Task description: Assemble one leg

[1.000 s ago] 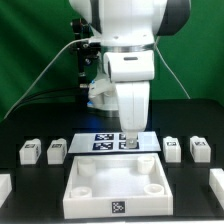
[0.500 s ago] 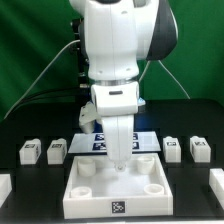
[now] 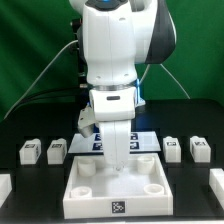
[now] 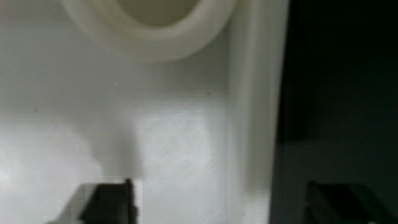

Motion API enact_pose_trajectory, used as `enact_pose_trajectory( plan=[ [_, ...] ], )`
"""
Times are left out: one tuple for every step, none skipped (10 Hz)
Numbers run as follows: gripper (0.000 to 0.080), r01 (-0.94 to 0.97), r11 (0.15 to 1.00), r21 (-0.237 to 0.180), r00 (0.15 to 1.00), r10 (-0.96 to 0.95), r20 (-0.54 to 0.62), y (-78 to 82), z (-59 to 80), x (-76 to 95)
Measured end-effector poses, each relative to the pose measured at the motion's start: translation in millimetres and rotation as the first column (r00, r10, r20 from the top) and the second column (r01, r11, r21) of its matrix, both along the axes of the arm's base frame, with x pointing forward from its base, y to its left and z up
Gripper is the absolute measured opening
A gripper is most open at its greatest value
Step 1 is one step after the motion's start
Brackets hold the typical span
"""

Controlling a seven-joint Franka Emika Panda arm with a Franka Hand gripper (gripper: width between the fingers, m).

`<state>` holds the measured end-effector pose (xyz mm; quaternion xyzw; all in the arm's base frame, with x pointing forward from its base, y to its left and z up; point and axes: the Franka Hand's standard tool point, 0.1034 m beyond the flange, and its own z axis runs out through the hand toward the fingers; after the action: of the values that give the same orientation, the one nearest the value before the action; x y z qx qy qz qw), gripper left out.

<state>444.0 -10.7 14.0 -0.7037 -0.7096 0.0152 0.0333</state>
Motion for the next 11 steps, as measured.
enact_pose_trajectory(
  plan=[
    [0.0376, 0.0, 1.0, 0.0, 1.0, 0.0, 0.0, -0.1, -0.1, 0.0],
    [0.0225, 0.0, 1.0, 0.0, 1.0, 0.0, -0.001, -0.1, -0.2, -0.2],
    [0.0092, 0.0, 1.0, 0.0, 1.0, 0.0, -0.001, -0.1, -0.3, -0.2],
    [0.0059, 0.001, 1.0, 0.0, 1.0, -0.001, 0.002, -0.4, 0.2, 0.5],
    [0.0059, 0.001, 1.0, 0.0, 1.0, -0.001, 0.002, -0.5, 0.2, 0.6],
    [0.0059, 0.002, 1.0, 0.0, 1.0, -0.002, 0.003, -0.6, 0.2, 0.6],
    [0.0059, 0.002, 1.0, 0.0, 1.0, -0.002, 0.003, -0.6, 0.3, 0.6],
    [0.0059, 0.002, 1.0, 0.0, 1.0, -0.002, 0.003, -0.7, 0.3, 0.7],
    [0.0059, 0.002, 1.0, 0.0, 1.0, -0.002, 0.003, -0.7, 0.3, 0.7],
    [0.0059, 0.002, 1.0, 0.0, 1.0, -0.002, 0.003, -0.7, 0.3, 0.7],
    [0.006, 0.002, 1.0, 0.0, 1.0, -0.002, 0.003, -0.6, 0.4, 1.0]
  ],
)
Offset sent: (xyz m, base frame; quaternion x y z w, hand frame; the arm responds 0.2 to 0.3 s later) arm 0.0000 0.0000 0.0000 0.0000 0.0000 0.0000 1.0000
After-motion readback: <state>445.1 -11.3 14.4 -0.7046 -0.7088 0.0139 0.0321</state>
